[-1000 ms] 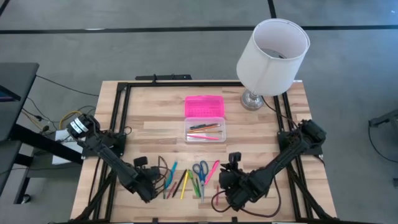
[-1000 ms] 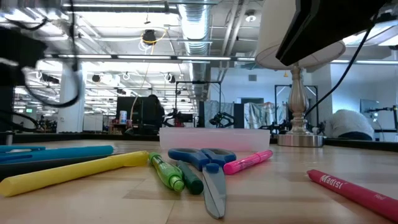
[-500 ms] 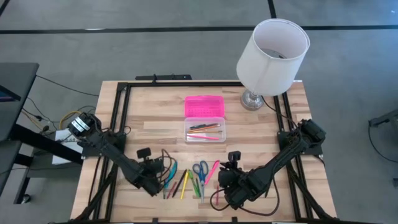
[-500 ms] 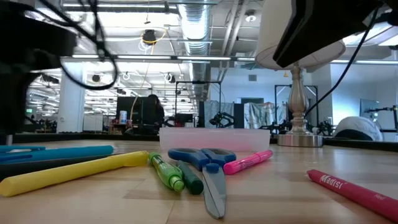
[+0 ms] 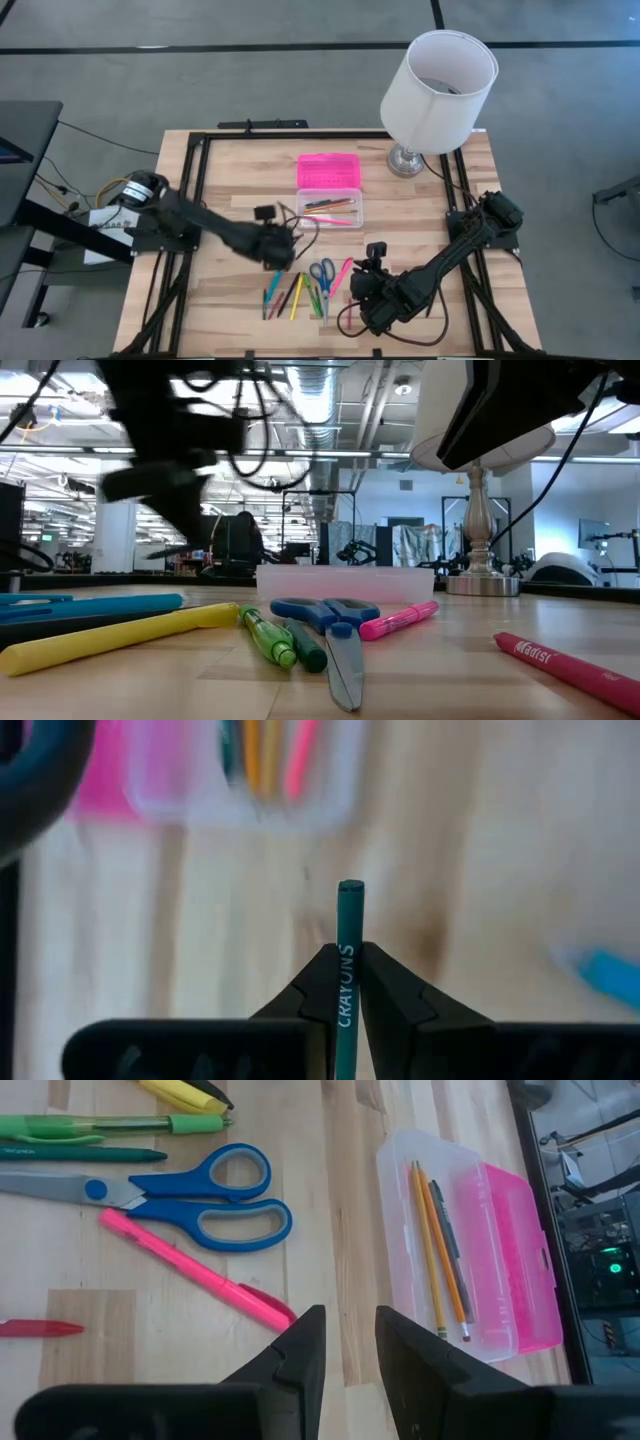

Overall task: Pick & place school supplies into a supply box
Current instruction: Put the left green crayon into the supply box

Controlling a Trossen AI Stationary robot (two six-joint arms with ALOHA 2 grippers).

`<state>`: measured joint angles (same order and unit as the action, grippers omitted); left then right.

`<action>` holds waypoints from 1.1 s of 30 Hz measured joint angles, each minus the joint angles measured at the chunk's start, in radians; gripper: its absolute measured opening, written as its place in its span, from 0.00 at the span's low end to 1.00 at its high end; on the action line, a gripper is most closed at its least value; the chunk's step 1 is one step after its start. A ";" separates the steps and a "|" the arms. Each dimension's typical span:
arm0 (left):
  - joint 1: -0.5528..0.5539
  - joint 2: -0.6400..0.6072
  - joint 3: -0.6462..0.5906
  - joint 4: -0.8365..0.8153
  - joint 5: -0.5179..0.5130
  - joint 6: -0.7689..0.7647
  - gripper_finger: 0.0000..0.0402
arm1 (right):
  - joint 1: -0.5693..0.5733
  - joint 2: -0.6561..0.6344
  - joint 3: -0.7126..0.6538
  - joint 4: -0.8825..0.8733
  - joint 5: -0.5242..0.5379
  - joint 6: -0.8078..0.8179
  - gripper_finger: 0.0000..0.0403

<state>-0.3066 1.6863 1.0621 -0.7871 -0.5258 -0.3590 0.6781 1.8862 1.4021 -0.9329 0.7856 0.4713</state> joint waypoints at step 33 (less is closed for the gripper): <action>0.447 0.141 0.038 0.582 0.260 0.644 0.07 | -0.060 0.001 -0.081 0.042 -0.003 -0.035 0.21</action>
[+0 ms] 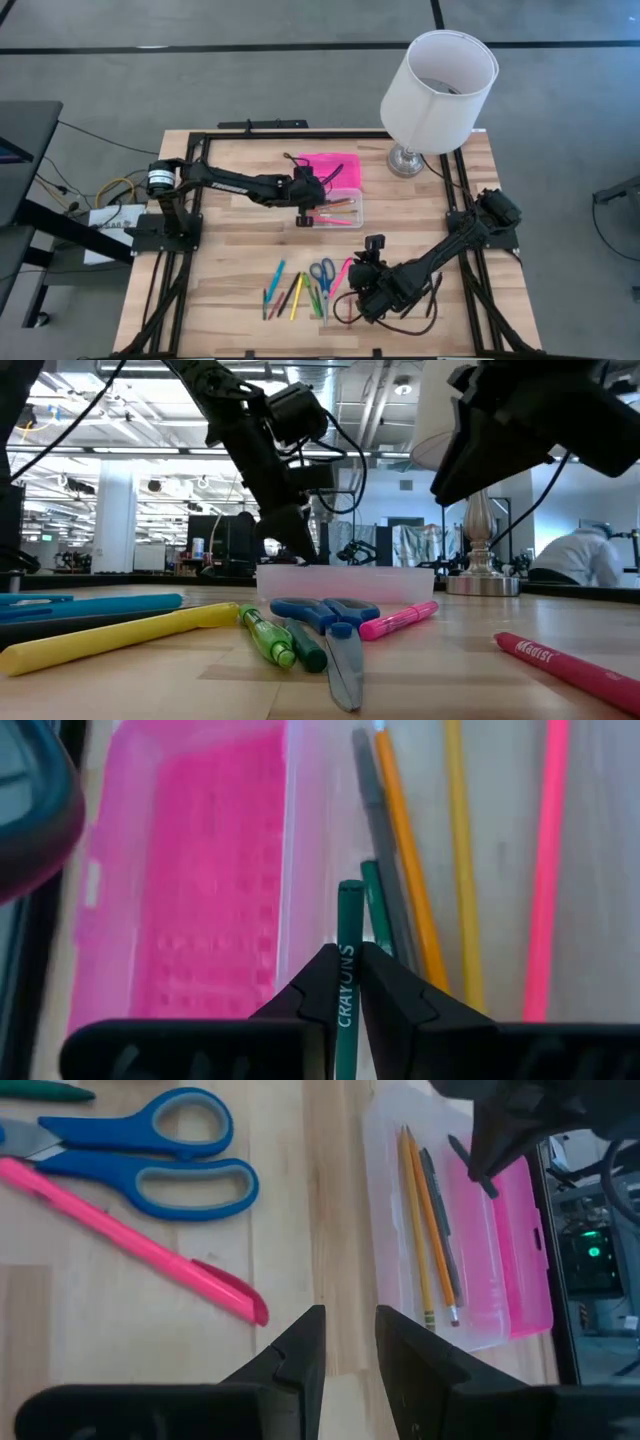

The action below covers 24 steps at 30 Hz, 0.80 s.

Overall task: Pick & place school supplies into a supply box
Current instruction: Put the left green crayon into the supply box, then put the pink highlighter pen into the supply box

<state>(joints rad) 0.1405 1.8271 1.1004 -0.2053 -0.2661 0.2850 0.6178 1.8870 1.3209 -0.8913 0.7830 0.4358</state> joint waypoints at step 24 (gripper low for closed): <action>-0.007 -0.018 0.056 -0.145 0.009 -0.055 0.31 | -0.004 0.000 0.001 0.006 -0.027 -0.001 0.21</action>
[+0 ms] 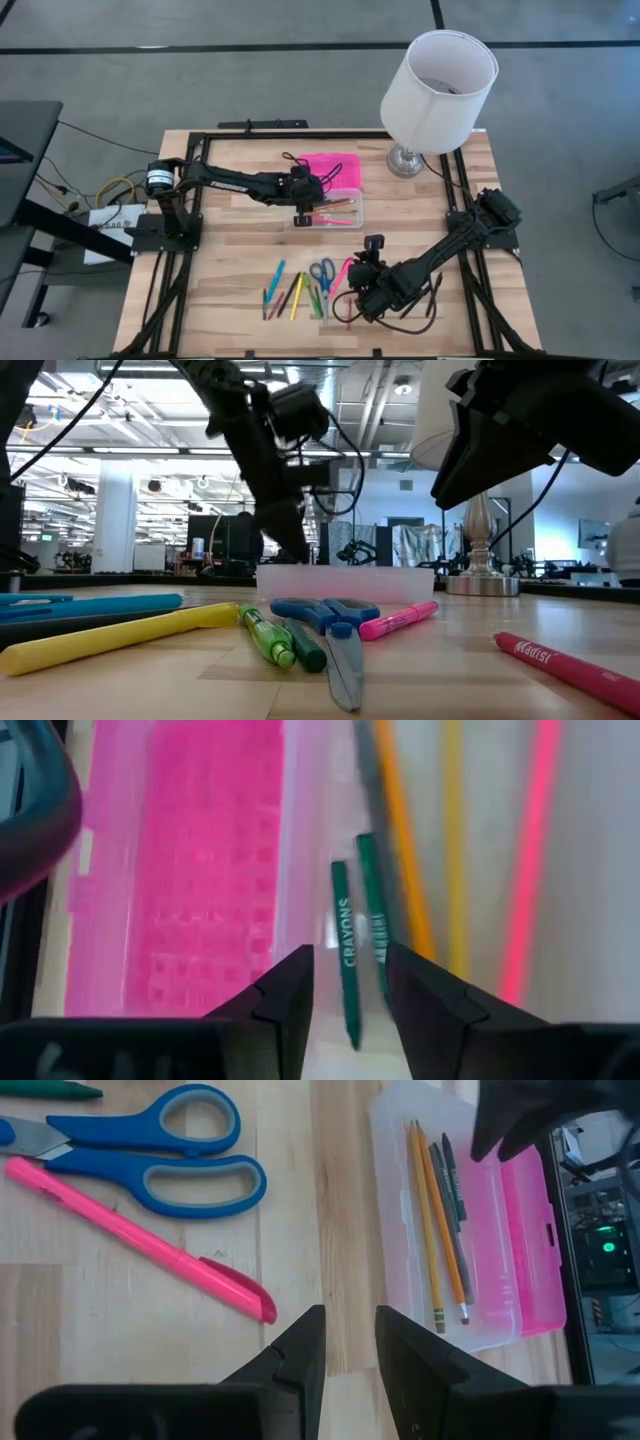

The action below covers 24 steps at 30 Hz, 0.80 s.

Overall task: Pick & place school supplies into a supply box
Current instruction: Put the pink highlighter pen into the supply box

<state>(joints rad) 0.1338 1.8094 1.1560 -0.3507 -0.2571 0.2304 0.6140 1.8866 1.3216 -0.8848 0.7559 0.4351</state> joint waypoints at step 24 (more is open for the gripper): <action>-0.614 -0.590 -0.307 -0.100 -0.232 -0.359 0.30 | -0.054 -0.002 -0.113 0.444 -0.398 -0.545 0.21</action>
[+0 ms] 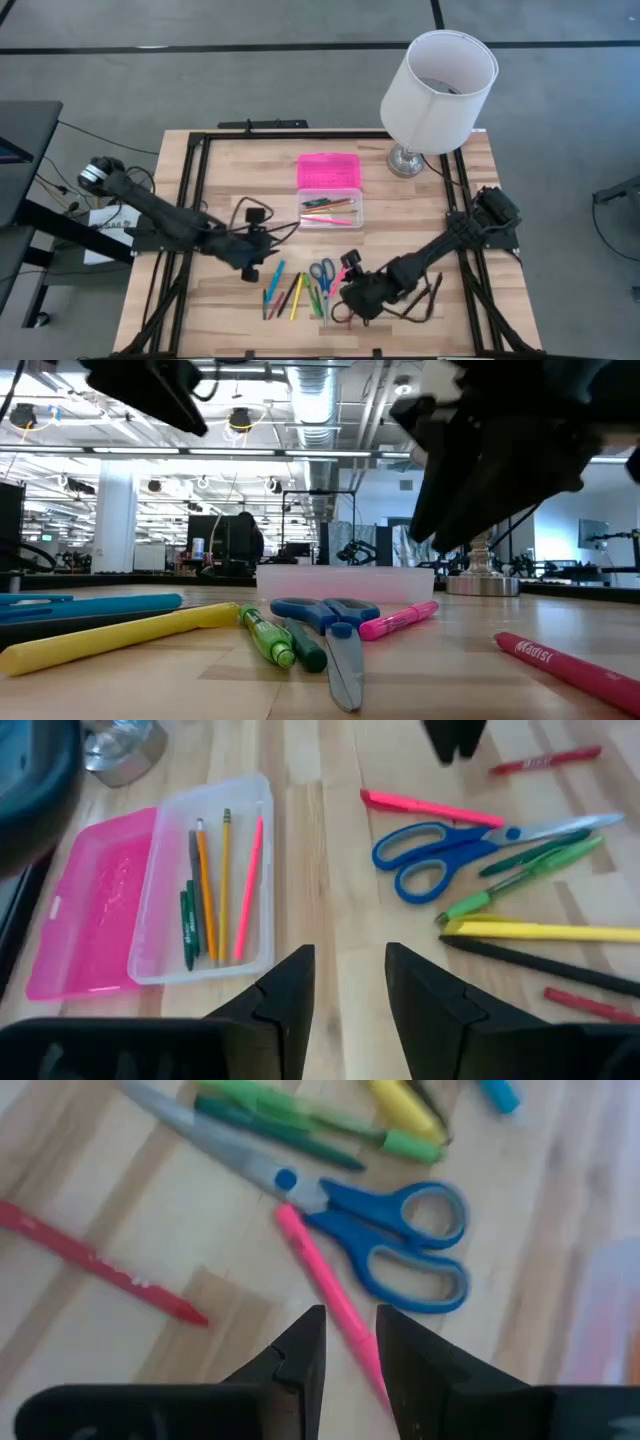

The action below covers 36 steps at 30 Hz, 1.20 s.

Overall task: Pick & place school supplies into a supply box
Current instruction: Put the pink highlighter pen into the supply box

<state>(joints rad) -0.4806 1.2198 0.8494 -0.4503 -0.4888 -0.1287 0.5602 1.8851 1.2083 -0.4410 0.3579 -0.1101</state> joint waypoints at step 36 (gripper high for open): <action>-0.263 -0.126 -0.217 0.108 -0.256 -0.280 0.30 | -0.198 0.068 0.000 -0.076 -0.278 -0.231 0.21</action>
<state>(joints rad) -0.7441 1.0941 0.6319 -0.3427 -0.7451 -0.4084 0.3618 1.9530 1.2087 -0.5166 0.0803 -0.3416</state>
